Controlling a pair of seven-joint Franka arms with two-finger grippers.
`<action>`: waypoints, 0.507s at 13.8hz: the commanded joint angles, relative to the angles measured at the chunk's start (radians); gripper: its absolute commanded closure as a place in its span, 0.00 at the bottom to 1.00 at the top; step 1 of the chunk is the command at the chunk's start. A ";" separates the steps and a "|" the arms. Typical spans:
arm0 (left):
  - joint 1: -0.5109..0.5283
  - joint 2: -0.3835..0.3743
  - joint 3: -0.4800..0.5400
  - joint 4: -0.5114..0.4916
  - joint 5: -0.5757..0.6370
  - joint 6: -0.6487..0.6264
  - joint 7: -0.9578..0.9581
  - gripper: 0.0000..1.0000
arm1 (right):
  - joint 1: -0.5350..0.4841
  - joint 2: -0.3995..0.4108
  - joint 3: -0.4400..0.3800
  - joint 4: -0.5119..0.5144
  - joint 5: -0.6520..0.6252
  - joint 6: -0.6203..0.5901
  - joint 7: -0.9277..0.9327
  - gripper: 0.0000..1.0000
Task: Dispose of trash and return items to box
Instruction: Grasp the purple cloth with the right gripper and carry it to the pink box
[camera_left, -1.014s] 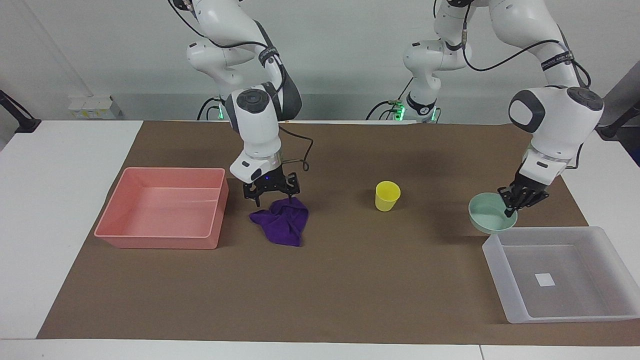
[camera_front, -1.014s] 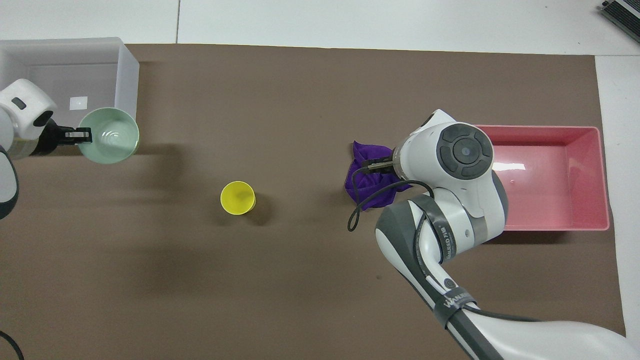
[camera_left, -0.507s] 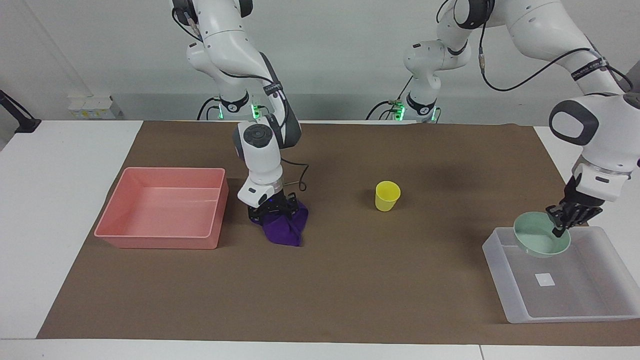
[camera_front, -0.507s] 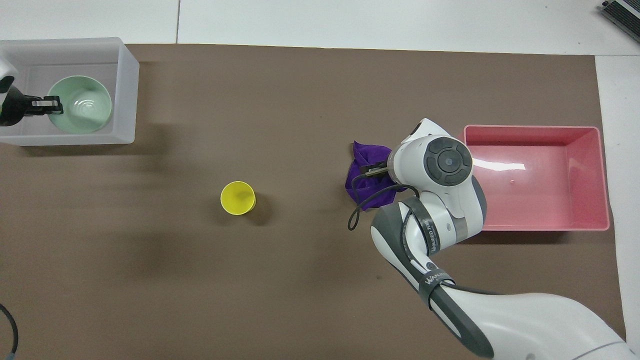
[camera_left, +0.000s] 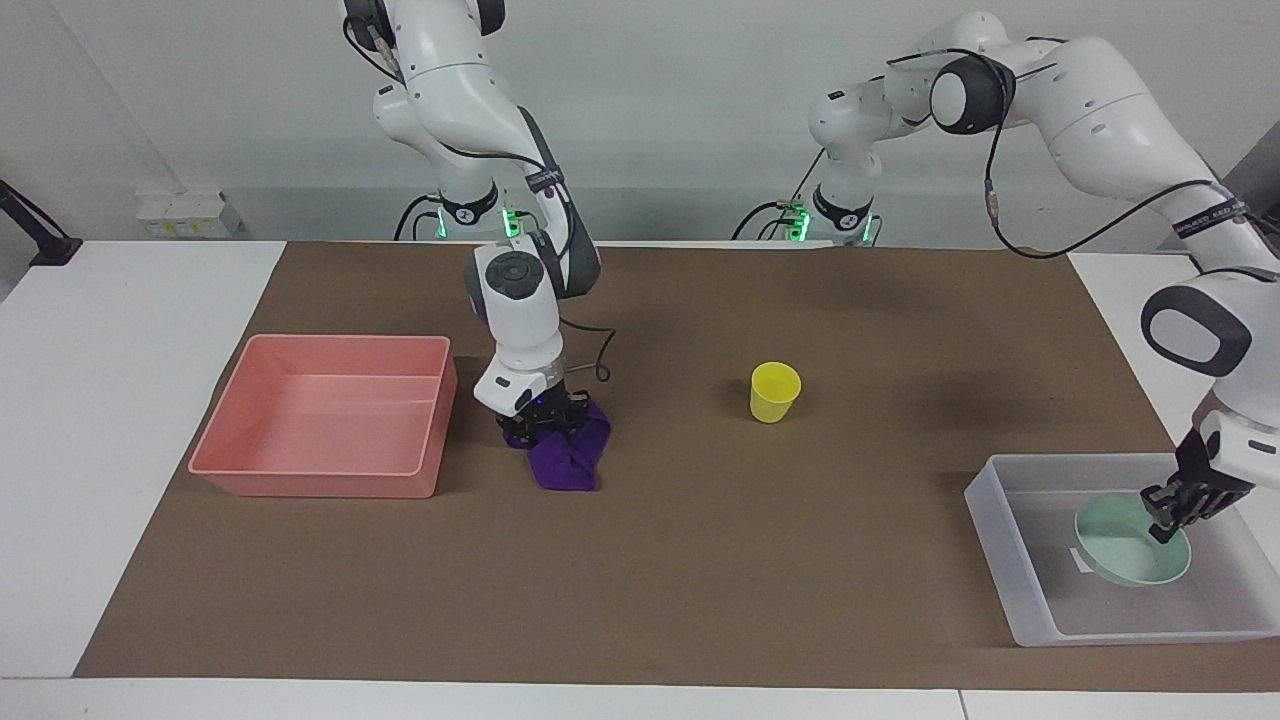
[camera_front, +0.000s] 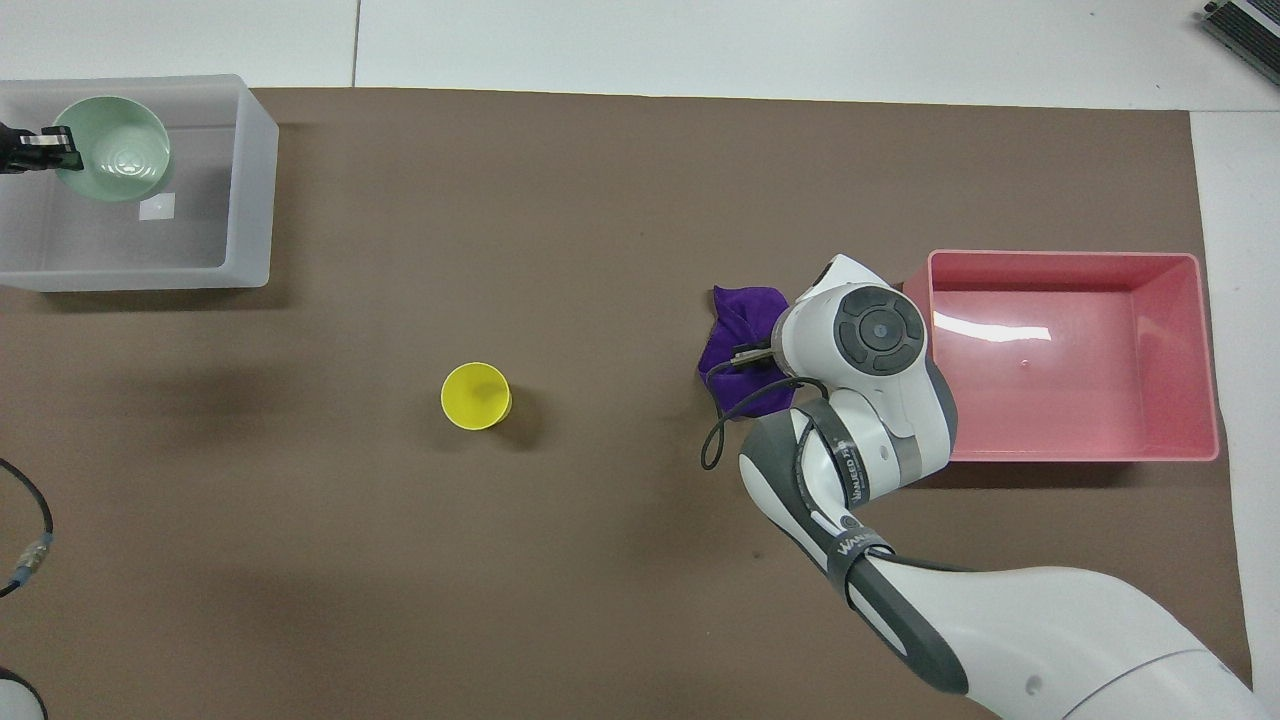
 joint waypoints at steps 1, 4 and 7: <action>0.014 0.073 -0.021 0.079 -0.004 0.029 0.009 1.00 | -0.006 -0.040 0.002 0.015 -0.010 -0.071 0.060 1.00; 0.008 0.101 -0.018 0.059 -0.001 0.077 0.008 1.00 | 0.002 -0.127 0.002 0.049 -0.008 -0.177 0.119 1.00; 0.000 0.079 -0.012 -0.022 -0.003 0.146 0.006 1.00 | -0.015 -0.216 -0.009 0.069 -0.013 -0.264 0.117 1.00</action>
